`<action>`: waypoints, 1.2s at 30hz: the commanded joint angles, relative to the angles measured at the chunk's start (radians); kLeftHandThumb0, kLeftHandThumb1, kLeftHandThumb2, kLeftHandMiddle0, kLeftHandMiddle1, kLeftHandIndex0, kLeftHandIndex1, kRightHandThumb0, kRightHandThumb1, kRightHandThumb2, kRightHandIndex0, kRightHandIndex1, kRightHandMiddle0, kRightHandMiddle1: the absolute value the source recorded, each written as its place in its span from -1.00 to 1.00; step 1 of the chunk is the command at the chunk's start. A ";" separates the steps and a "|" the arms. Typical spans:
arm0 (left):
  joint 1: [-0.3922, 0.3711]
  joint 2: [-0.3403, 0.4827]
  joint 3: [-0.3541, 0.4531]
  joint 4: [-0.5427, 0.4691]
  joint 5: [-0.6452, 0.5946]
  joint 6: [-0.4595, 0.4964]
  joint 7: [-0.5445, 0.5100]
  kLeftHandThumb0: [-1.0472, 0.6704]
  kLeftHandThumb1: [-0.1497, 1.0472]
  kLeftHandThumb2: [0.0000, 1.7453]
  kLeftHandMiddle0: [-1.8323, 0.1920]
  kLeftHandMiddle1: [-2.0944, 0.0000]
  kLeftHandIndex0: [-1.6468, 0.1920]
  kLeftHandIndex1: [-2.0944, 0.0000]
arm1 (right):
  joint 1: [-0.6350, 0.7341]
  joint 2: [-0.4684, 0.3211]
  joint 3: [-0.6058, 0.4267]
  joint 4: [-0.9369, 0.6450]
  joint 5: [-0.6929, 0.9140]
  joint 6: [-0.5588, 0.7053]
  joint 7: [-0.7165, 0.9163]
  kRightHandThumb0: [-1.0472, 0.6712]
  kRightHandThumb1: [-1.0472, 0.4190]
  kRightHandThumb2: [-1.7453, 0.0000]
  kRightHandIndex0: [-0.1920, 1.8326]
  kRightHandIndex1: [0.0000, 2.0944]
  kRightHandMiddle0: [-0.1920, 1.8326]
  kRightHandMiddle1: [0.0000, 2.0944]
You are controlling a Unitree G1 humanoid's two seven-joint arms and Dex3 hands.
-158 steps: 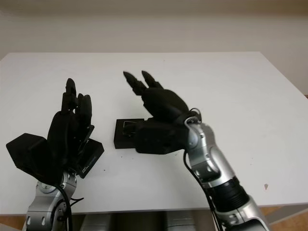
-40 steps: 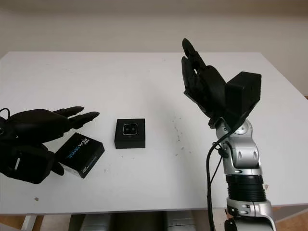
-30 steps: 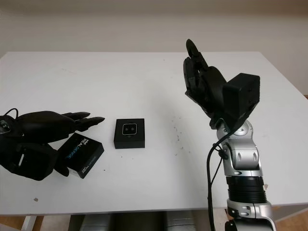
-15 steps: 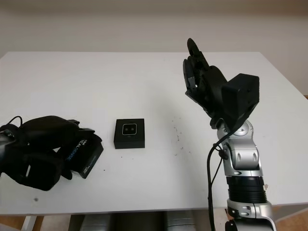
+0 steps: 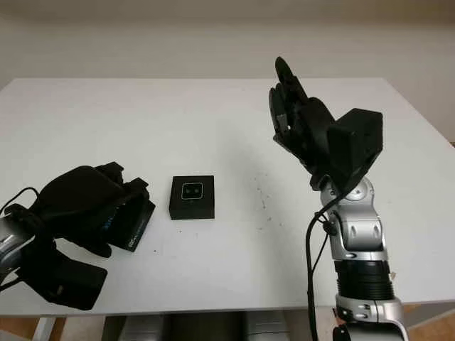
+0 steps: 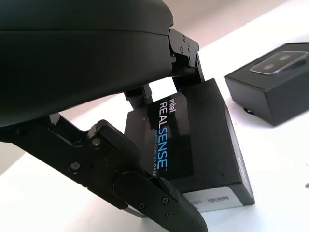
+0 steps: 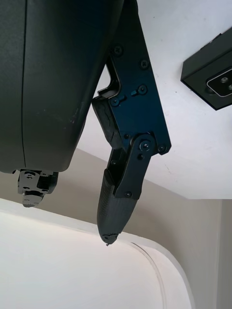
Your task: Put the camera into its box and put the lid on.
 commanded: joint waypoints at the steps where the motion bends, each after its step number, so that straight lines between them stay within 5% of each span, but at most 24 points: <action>1: -0.018 -0.030 0.037 -0.041 -0.033 0.059 -0.055 -0.10 1.00 -0.71 -0.16 -1.00 0.44 -1.00 | 0.004 0.000 0.002 -0.012 0.006 -0.016 0.006 -0.58 -1.00 0.20 -0.95 -0.95 -0.96 -0.95; 7: -0.166 -0.082 0.057 -0.093 -0.137 0.258 -0.306 -0.13 1.00 -0.70 -0.02 -1.00 0.31 -1.00 | -0.003 0.005 0.004 0.000 0.003 -0.023 0.004 -0.59 -1.00 0.23 -0.94 -0.95 -0.95 -0.95; 12: -0.387 -0.135 0.021 -0.031 -0.235 0.456 -0.484 -0.11 1.00 -0.74 -0.11 -1.00 0.11 -1.00 | -0.011 0.015 0.015 0.016 -0.003 -0.040 0.000 -0.59 -1.00 0.23 -0.94 -0.95 -0.94 -0.94; 18: -0.527 -0.170 -0.047 0.044 -0.293 0.569 -0.560 -0.08 1.00 -0.75 -0.08 -1.00 0.17 -1.00 | 0.002 0.032 0.026 -0.030 -0.003 0.038 -0.028 -0.62 -1.00 0.26 -0.96 -0.95 -0.96 -0.95; 23: -0.594 -0.187 -0.097 0.114 -0.350 0.574 -0.569 -0.09 1.00 -0.75 0.10 -0.91 0.26 -0.95 | 0.017 0.058 0.046 -0.042 -0.032 0.022 -0.069 -0.64 -1.00 0.23 -1.00 -0.99 -1.00 -0.98; 29: -0.634 -0.201 -0.156 0.179 -0.360 0.555 -0.541 -0.09 1.00 -0.75 0.00 -0.98 0.07 -1.00 | 0.020 0.085 0.064 -0.023 -0.046 -0.004 -0.082 -0.69 -1.00 0.19 -1.00 -1.00 -1.00 -1.00; 36: -0.624 -0.194 -0.256 0.272 -0.277 0.412 -0.444 -0.09 1.00 -0.73 -0.04 -0.93 0.19 -0.91 | 0.021 0.090 0.064 -0.026 -0.042 0.010 -0.080 -0.71 -1.00 0.19 -1.00 -1.00 -1.00 -1.00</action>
